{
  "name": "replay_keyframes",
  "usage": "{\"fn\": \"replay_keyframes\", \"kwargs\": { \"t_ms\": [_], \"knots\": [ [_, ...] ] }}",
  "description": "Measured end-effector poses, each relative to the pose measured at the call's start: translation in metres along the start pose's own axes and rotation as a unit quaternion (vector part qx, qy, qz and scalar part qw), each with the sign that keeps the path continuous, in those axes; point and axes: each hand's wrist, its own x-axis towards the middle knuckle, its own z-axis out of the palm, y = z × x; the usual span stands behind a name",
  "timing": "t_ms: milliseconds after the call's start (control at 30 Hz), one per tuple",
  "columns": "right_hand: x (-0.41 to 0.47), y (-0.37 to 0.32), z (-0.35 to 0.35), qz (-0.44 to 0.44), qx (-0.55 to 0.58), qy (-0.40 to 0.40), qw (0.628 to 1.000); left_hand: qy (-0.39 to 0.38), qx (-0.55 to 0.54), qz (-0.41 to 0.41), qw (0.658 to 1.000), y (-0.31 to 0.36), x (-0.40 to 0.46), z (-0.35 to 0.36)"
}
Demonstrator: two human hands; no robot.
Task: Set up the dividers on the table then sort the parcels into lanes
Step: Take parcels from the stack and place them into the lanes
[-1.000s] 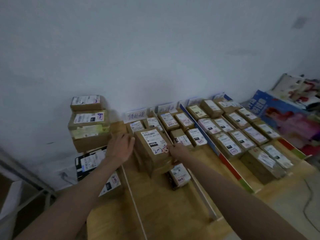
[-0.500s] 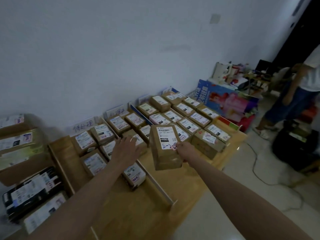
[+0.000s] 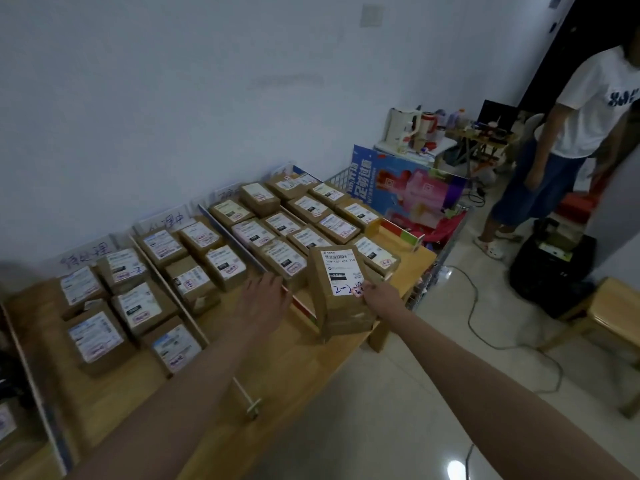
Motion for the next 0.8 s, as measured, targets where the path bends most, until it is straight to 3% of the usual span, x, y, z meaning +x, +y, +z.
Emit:
{"fn": "replay_keyframes", "kwargs": {
  "t_ms": [500, 800],
  "knots": [
    [0.117, 0.092, -0.141, 0.066, 0.052, 0.076, 0.994, -0.034, 0.007, 0.064, 0.997, 0.145, 0.140, 0.043],
    [0.242, 0.094, -0.192, 0.046, -0.014, 0.065, 0.997, -0.042, -0.047, 0.036, 0.997, 0.183, 0.252, 0.088]
  ]
}}
